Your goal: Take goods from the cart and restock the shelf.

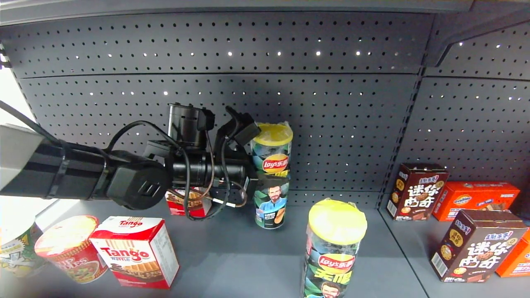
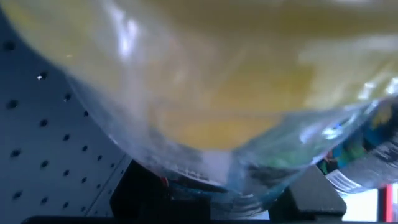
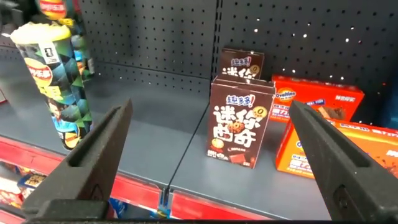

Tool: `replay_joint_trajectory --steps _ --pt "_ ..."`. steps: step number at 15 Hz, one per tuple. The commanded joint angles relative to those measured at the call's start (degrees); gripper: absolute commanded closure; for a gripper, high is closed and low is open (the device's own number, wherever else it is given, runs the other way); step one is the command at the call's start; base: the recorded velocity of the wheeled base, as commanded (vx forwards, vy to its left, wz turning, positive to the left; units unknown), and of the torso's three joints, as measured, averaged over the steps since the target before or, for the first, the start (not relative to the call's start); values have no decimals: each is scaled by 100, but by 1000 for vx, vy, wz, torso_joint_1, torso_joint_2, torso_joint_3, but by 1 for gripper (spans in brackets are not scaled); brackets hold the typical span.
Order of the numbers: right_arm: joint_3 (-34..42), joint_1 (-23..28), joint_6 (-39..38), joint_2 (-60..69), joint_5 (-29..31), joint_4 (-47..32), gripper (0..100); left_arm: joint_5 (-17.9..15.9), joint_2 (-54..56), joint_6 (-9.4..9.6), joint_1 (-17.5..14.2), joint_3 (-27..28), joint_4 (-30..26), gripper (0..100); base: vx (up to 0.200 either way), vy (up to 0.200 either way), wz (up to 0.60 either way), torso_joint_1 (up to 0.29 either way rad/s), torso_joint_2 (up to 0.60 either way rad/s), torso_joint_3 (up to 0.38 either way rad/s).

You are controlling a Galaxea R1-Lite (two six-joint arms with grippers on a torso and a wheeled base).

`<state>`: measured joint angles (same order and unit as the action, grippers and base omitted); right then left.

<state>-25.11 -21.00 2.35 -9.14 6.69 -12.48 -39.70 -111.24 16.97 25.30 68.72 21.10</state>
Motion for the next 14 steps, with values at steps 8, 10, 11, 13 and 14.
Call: replay_joint_trajectory --steps 8,10,11,13,14 --pt "129 -27 2 114 -1 -9 0 -81 -1128 -18 257 1038 166 100 0 0 0 0 0 0" --pt "138 -27 2 123 -1 -9 0 -72 -1251 -53 353 1100 254 100 0 0 0 0 0 0" --pt "138 -27 2 123 -1 -9 0 -72 -1286 -53 371 1109 263 100 0 0 0 0 0 0" --pt "138 -27 -7 123 -1 -9 0 -64 -1339 -53 388 1117 263 100 0 0 0 0 0 0" --pt "147 -27 -7 132 -1 -9 0 -64 -1365 -53 397 1117 263 100 0 0 0 0 0 0"
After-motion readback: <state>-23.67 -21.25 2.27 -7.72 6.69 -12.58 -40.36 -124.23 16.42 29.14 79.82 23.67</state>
